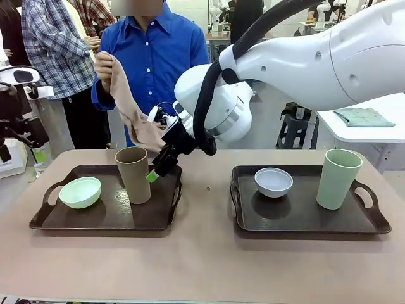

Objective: Set up a tray with a mat and arrange the tableware.
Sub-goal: Pick up the Picnic Bowl and Reusable plastic cup from the Handle tray in front of the human's position and hold them in the air.

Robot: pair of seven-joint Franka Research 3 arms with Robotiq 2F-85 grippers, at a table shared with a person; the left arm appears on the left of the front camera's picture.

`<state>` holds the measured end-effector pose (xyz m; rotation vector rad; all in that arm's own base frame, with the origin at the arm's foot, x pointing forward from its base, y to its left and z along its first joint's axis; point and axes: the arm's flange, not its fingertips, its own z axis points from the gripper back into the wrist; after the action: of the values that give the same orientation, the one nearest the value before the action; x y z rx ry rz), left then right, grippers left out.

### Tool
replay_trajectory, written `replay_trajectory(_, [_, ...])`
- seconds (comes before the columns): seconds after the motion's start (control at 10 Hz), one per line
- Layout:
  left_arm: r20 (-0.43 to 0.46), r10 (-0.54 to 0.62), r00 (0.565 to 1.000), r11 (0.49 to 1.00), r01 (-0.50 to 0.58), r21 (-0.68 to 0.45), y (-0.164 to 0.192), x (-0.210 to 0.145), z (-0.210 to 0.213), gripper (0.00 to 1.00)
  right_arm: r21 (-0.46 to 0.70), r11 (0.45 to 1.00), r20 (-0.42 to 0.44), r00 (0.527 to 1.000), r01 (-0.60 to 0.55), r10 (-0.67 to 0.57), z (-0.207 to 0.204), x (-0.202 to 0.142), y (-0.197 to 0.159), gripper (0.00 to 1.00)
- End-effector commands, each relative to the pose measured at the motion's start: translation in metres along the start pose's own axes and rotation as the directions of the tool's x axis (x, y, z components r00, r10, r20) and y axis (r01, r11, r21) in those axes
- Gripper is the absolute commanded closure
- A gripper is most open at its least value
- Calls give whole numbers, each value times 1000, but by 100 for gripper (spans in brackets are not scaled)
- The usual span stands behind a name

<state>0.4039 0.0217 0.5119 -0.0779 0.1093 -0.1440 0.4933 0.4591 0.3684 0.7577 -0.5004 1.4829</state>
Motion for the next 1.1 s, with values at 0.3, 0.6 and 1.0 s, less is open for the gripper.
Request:
replay_trajectory(0.3, [14, -37, 999, 996, 38, -80, 6, 17, -14, 0, 17, 1000, -11, 1000, -22, 22, 0, -10, -18, 0])
replay_trajectory(0.6, [14, -37, 999, 996, 38, -80, 6, 17, -14, 0, 32, 999, 28, 999, -23, 22, -5, -11, -21, 0])
replay_trajectory(1.0, [92, -85, 992, 995, 89, -34, 5, 26, -37, 0, 63, 996, 116, 992, -60, 52, -10, -23, -32, 0])
